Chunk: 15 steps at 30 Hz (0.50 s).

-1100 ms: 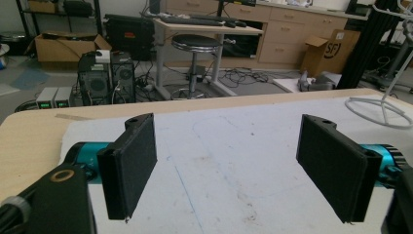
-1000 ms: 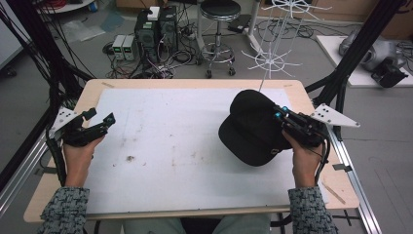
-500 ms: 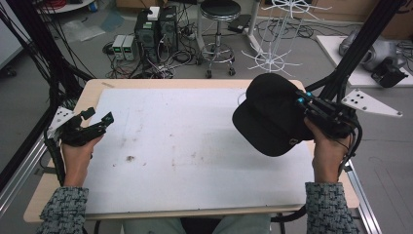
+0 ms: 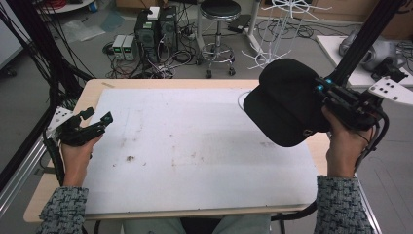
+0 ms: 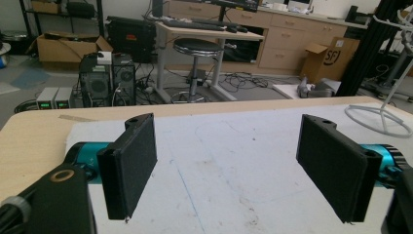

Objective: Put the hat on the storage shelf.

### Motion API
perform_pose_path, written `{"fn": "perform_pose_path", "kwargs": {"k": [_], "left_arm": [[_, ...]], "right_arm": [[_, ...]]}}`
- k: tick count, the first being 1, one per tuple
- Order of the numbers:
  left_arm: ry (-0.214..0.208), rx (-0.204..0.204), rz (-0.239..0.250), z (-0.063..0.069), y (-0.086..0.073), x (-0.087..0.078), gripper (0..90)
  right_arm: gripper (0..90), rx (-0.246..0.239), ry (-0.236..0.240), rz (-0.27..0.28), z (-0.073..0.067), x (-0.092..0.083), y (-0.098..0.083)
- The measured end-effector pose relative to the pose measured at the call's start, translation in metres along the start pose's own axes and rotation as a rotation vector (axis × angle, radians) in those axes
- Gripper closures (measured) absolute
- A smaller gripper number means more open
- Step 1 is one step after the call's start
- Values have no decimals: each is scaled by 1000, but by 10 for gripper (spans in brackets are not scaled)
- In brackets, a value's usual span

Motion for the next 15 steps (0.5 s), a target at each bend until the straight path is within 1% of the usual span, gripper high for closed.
{"fn": "perform_pose_path", "kwargs": {"k": [1, 3, 4, 6, 9, 10, 12, 14, 15], "left_arm": [[0, 0, -1, 0, 0, 0, 228], [0, 2, -2, 0, 0, 0, 228], [0, 3, -2, 0, 0, 0, 228], [0, 3, -1, 0, 0, 0, 228], [-1, 3, -1, 0, 0, 0, 229], [-2, 3, -1, 0, 0, 0, 229], [-1, 1, -2, 0, 0, 0, 229], [-1, 1, -3, -1, 0, 0, 229], [-2, 1, -2, -1, 0, 0, 229]], "right_arm": [[881, 7, -8, 8, 4, -3, 5], [881, 7, -13, 15, 7, -5, 7], [881, 16, -22, 22, 11, -8, 12], [881, 17, -32, 33, 15, -11, 17], [881, 36, -36, 44, 22, -15, 24], [881, 36, -36, 44, 22, -15, 24], [881, 47, -52, 53, 30, -18, 31], [881, 53, -55, 54, 31, -19, 34], [881, 55, -71, 59, 36, -20, 39]]}}
Point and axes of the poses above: each handheld gripper's, and its own axes: x roughly forward along the jaws, y roughly out of its top, z roughly to its right, the point moved 3 cm from there along x, roughly forward along the jaws, and after that the axes turned 12 degrees about -y, right-handed, at the moved point
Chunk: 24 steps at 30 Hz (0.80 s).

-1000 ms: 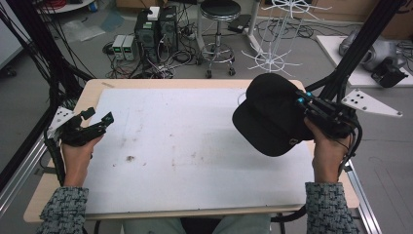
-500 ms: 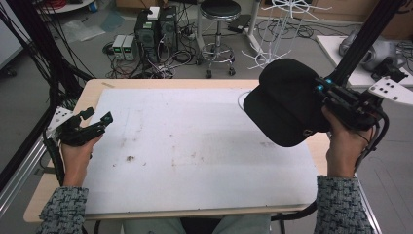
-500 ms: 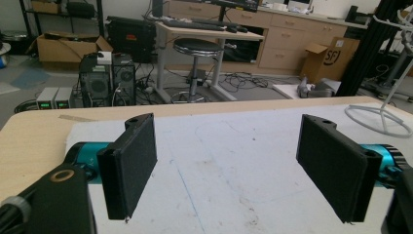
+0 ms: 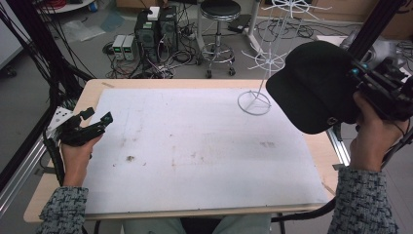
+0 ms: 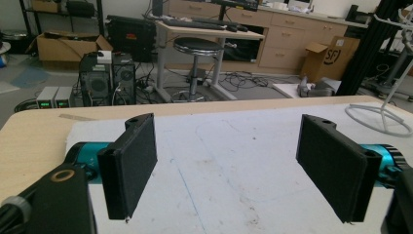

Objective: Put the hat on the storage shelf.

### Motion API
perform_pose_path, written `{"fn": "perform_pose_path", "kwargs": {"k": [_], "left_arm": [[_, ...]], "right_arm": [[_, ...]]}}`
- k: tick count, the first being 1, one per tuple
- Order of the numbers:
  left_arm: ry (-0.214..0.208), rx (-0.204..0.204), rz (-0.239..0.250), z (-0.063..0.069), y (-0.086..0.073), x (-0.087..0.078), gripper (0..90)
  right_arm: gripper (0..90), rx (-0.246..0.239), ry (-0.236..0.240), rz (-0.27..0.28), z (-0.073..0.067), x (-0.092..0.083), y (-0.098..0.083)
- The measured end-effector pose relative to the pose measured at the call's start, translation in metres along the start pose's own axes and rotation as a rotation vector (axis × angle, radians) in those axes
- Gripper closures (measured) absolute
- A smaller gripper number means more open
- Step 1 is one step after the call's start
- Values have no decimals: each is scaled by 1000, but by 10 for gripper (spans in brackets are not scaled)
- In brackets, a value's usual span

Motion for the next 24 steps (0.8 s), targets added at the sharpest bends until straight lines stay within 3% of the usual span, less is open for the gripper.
{"fn": "perform_pose_path", "kwargs": {"k": [12, 24], "left_arm": [[0, -2, 0, -1, 0, -1, 229], [-1, -3, -1, -1, 0, 0, 230]], "right_arm": [[881, -4, -60, 40, 18, -5, 38], [881, 6, -105, 78, 29, -7, 57]]}}
Point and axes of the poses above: each handheld gripper's, and its own axes: x roughly forward along the jaws, y roughly out of its top, z roughly to its right, the point moved 3 cm from there along x, roughly forward along the jaws, and after that the axes turned 12 degrees about -y, right-handed, at the moved point
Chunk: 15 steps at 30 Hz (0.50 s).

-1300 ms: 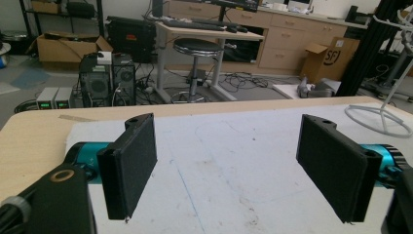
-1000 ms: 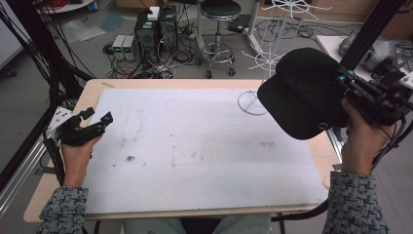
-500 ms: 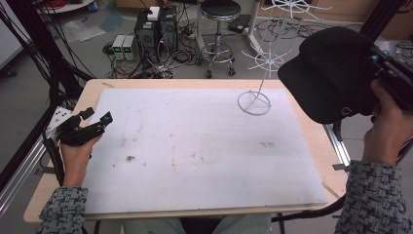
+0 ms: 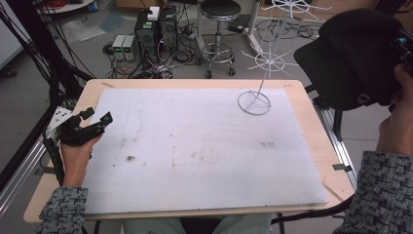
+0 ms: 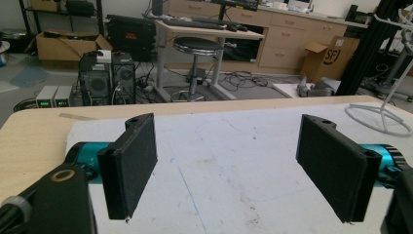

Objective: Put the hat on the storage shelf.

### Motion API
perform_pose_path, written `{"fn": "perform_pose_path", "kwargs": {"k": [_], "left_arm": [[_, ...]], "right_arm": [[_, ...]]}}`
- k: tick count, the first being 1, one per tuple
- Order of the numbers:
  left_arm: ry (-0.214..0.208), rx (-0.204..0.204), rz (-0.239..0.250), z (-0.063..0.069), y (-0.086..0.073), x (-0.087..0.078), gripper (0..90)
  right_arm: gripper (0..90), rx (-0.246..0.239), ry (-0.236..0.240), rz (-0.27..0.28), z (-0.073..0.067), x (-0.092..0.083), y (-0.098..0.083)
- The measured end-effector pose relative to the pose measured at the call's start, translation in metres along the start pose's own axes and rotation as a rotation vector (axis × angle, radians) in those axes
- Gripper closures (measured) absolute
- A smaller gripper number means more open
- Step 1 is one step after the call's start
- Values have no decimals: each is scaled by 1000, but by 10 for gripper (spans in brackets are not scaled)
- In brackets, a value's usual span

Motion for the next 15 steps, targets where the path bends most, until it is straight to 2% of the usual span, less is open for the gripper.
{"fn": "perform_pose_path", "kwargs": {"k": [7, 10, 15], "left_arm": [[1, -1, -2, -1, 0, 0, 230], [0, -1, -4, 0, 0, 0, 230], [0, -2, -6, 0, -1, 0, 230]], "right_arm": [[881, -5, -35, 15, 3, 6, 13], [881, 14, -45, 31, 3, 8, 19], [881, 17, -68, 62, 5, 16, 30]]}}
Point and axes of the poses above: each handheld gripper's, and its own axes: x roughly forward along the jaws, y roughly out of its top, z roughly to its right, the point moved 3 cm from there along x, roughly forward along the jaws, and after that the axes turned 12 degrees about -y, right-handed, at the moved point
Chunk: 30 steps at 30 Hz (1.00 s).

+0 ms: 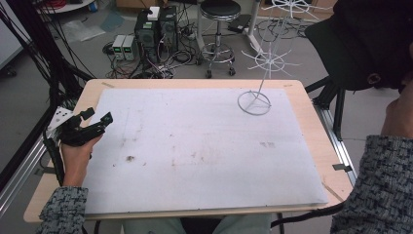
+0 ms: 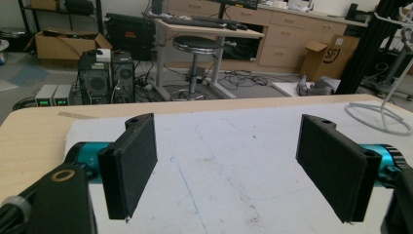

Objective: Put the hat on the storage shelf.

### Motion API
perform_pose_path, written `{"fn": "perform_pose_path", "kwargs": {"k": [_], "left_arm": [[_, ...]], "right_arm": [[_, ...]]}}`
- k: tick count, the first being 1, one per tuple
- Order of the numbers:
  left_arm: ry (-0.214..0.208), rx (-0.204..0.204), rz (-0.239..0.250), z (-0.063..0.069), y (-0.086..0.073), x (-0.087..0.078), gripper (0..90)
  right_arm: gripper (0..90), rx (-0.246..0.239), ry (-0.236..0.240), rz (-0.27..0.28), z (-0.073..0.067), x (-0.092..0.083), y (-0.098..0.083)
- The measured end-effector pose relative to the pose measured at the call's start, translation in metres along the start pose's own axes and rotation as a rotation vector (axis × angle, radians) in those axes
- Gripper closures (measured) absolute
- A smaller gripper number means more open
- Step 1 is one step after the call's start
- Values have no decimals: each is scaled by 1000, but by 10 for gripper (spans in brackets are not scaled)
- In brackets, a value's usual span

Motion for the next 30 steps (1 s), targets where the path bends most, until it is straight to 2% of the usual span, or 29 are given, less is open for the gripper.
{"fn": "perform_pose_path", "kwargs": {"k": [3, 4, 8, 12, 18, 22, 23, 27, 30], "left_arm": [[2, 0, 4, -1, 0, -1, 230], [3, 0, 4, -1, 0, -1, 230], [5, -1, 2, -1, 0, -1, 230], [5, -4, 5, -2, 0, -2, 230], [12, -10, 9, -4, 0, -4, 230], [14, -10, 8, -6, 0, -4, 230], [14, -10, 8, -6, 0, -5, 230], [15, -10, 9, -6, 0, -5, 230], [15, -10, 8, -6, -1, -5, 230]], "right_arm": [[881, 2, -9, 8, -1, 4, 3], [881, -8, -25, 11, -2, 8, 5], [881, -20, -29, 15, -5, 16, 6], [880, -15, -17, 25, -13, 31, 5], [880, 0, 1, 39, -19, 44, 2], [880, -6, 10, 32, -24, 53, -4], [880, -10, 29, 28, -27, 57, -10], [879, -13, 45, 16, -28, 61, -19], [879, 16, 66, 3, -25, 63, -34]]}}
Point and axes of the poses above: each handheld gripper's, and its own axes: x roughly forward along the jaws, y roughly out of its top, z roughly to its right, the point moved 3 cm from there along x, roughly forward along the jaws, and after that the axes turned 12 degrees about -y, right-handed, at the moved point
